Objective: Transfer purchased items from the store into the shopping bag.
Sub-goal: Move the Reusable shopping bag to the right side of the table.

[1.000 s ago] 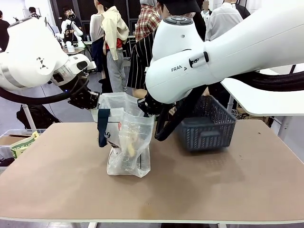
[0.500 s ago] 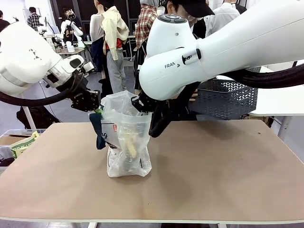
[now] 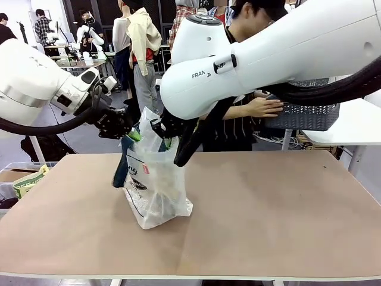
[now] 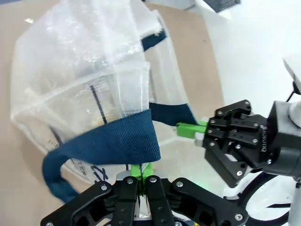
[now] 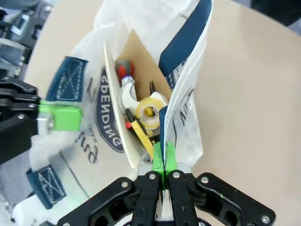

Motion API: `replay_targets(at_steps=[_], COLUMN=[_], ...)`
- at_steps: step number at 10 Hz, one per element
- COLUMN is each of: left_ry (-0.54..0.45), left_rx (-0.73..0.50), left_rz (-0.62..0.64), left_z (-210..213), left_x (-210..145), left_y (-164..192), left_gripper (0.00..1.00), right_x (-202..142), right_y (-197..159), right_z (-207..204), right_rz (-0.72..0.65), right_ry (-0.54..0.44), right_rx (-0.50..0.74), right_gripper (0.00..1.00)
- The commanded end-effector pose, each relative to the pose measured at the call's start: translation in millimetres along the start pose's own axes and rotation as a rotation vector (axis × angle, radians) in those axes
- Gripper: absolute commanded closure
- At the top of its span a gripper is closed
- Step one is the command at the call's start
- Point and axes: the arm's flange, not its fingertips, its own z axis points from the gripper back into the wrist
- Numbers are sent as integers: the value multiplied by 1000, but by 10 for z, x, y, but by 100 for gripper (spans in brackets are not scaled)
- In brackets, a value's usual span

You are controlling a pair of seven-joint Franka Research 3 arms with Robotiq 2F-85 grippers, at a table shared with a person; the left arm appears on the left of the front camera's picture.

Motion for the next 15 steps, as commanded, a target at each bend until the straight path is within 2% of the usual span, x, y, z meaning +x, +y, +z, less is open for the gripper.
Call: replay_targets(at_steps=[1,6,10,14,15], left_ry=[-12,-114,-52,-96,-100], left_rx=[-144,-284,-271,-311,-324], left_rz=[32,74,22,-28,-32], left_z=[-55,-257,-378,-346,-338], left_x=[35,23,40,-7,-10], left_y=[113,239,247,237,239], left_gripper=[100,100,100,100,90], right_x=[118,145,186,291,305], right_y=[34,184,310,459,459], right_z=[9,49,38,-38,-64], right_rz=[28,117,161,219,218], right_ry=[21,18,37,72,79], right_rx=[37,128,160,169,168], right_gripper=[100,100,100,100,100])
